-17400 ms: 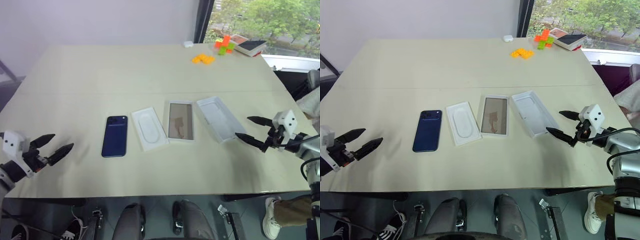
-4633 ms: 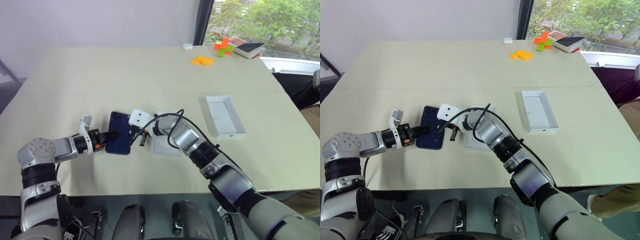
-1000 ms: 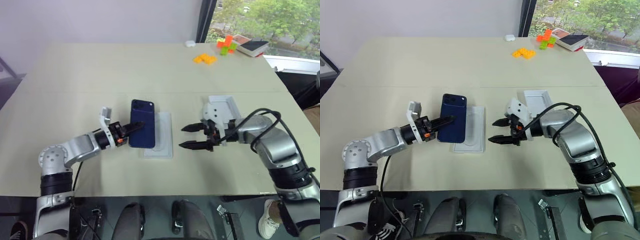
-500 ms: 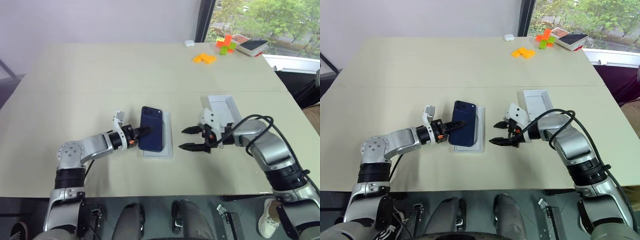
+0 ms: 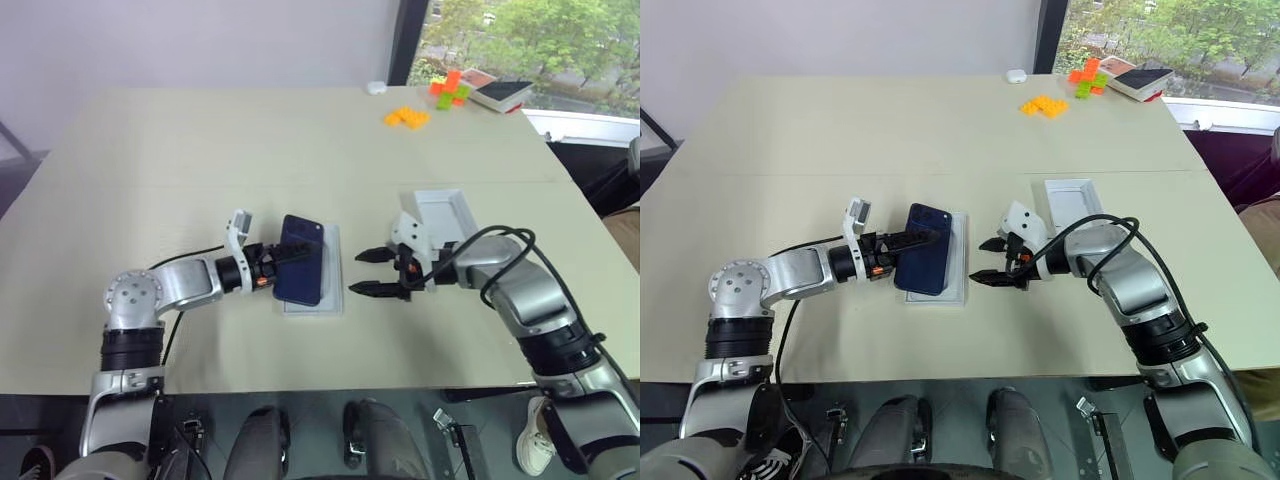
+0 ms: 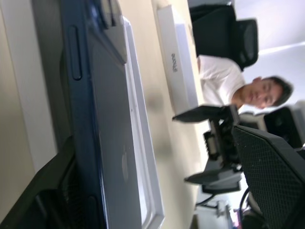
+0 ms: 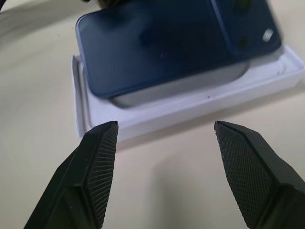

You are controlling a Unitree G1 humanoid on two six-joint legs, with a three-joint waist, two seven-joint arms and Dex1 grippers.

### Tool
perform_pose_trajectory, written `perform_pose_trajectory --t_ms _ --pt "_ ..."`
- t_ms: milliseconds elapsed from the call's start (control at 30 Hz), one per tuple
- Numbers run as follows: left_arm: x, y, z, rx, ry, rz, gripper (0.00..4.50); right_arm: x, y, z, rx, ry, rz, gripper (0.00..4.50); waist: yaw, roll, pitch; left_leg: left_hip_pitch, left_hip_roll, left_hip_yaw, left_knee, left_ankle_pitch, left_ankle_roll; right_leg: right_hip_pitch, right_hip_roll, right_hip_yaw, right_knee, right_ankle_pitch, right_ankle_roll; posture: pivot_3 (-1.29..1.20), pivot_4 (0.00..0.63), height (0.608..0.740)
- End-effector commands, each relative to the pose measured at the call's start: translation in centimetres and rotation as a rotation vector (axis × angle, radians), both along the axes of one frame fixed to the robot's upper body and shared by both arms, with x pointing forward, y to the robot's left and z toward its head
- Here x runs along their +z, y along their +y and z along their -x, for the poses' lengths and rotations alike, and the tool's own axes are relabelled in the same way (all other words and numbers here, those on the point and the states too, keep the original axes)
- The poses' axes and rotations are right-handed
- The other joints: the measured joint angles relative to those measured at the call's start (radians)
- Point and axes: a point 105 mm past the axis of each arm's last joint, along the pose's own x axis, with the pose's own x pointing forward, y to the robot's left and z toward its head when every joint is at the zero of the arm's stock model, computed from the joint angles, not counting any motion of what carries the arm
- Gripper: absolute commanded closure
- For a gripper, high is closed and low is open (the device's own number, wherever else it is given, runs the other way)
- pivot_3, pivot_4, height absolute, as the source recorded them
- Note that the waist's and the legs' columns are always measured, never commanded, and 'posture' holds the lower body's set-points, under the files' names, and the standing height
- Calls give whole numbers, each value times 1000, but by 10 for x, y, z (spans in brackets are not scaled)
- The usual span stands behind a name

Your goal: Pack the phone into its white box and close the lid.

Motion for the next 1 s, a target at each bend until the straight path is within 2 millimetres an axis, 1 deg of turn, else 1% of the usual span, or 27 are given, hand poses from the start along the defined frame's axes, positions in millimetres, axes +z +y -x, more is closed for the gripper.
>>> perform_pose_trajectory --t_ms 33,167,300,400,500,667,800,933,1000 --pt "3 -1 7 -43 -47 -78 44 9 6 -3 15 -48 -12 1119 1 0 0 0 0 0 0 0 0 0 0 0 0 0 0 0 150 740" --pt "3 1 6 -47 -63 -112 44 9 8 -3 17 -47 -15 1119 2 0 0 0 0 0 0 0 0 0 0 0 0 0 0 0 150 740" --pt "6 1 4 -49 -59 -107 44 10 11 -4 18 -53 -18 1119 2 0 0 0 0 0 0 0 0 0 -1 0 0 0 0 0 150 740" --pt "15 2 3 -54 -82 -93 44 9 11 -4 17 -54 -17 1119 2 0 0 0 0 0 0 0 0 0 0 0 0 0 0 0 150 740" --pt "23 -1 6 -86 -99 -92 44 9 13 -4 17 -55 -19 1119 1 0 0 0 0 0 0 0 0 0 0 0 0 0 0 0 150 740" --pt "21 1 15 -143 -64 -127 44 8 15 -4 16 -56 -25 1119 1 0 0 0 0 0 0 0 0 0 -1 1 0 0 0 0 150 740" --pt "26 2 21 -160 -87 -143 44 8 17 -4 20 -54 -28 1119 1 0 0 -1 0 0 0 0 0 0 -1 1 0 0 0 0 150 740" --pt "24 14 13 -99 -75 -193 44 7 19 -4 23 -56 -29 1119 1 0 0 -1 0 0 0 0 0 0 -1 1 0 0 0 0 150 740" --pt "32 15 10 -88 -91 -169 44 8 19 -4 25 -56 -31 1119 1 0 0 0 0 0 0 0 0 0 -1 1 0 0 0 0 150 740"
